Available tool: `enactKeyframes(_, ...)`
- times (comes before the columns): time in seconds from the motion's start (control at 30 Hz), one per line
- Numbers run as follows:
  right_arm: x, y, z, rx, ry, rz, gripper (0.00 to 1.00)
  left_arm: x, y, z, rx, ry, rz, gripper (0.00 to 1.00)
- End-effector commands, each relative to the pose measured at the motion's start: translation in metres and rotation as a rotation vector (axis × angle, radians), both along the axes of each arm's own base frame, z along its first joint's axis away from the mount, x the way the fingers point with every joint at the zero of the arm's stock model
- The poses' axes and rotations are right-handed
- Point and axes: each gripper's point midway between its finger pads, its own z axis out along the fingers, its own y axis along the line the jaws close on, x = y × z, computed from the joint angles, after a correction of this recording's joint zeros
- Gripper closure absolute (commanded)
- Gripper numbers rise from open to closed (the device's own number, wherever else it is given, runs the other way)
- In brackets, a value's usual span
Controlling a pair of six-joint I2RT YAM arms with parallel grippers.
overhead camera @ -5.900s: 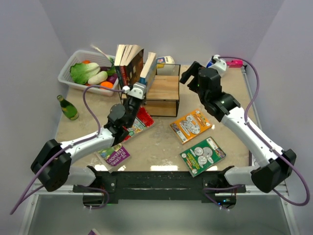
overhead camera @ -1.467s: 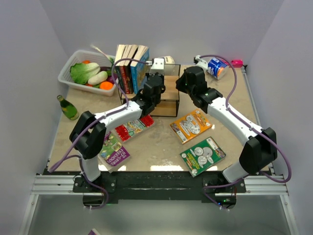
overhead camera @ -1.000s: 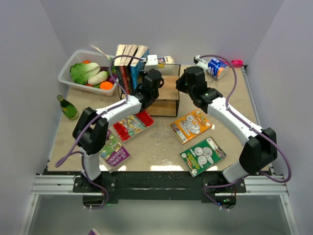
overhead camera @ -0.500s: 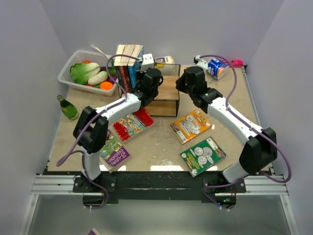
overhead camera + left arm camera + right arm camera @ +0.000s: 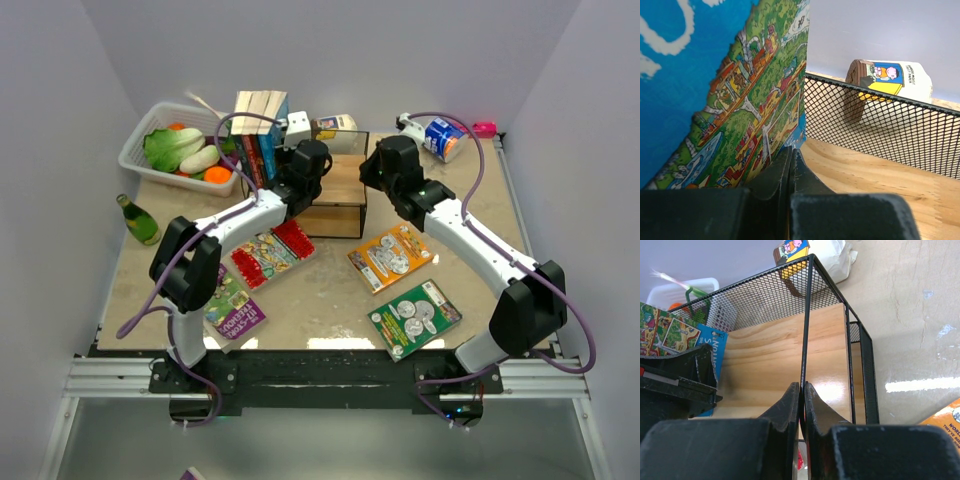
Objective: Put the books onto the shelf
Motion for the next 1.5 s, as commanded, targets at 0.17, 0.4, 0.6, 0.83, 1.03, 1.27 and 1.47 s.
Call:
enactKeyframes(0.17,-0.002,-0.003,0.019,0.033,-0.045,-0.003,0.93,0.003,0.033,0.016,-0.029,-0.038,0.123,1.00)
enactKeyframes(0.4,-0.008,-0.004,0.032,0.045,-0.063,0.010,0.57,0.002,0.028,0.018,-0.035,-0.037,0.096,1.00)
enactKeyframes(0.6,-0.014,-0.011,0.042,0.056,-0.073,-0.008,0.37,-0.001,0.018,0.026,-0.049,-0.046,0.061,1.00)
enactKeyframes(0.83,-0.023,-0.014,0.071,0.082,-0.117,-0.004,0.31,-0.009,-0.006,0.045,-0.067,-0.078,-0.007,1.00)
enactKeyframes(1.03,-0.029,-0.017,0.079,0.089,-0.128,0.001,0.30,-0.016,-0.022,0.053,-0.073,-0.090,-0.043,1.00)
enactKeyframes(1.27,-0.035,-0.017,0.079,0.091,-0.124,0.016,0.29,-0.022,-0.024,0.055,-0.078,-0.092,-0.044,0.99)
enactKeyframes(1.47,-0.038,-0.019,0.083,0.090,-0.130,0.019,0.29,-0.028,-0.027,0.061,-0.090,-0.100,-0.054,0.99)
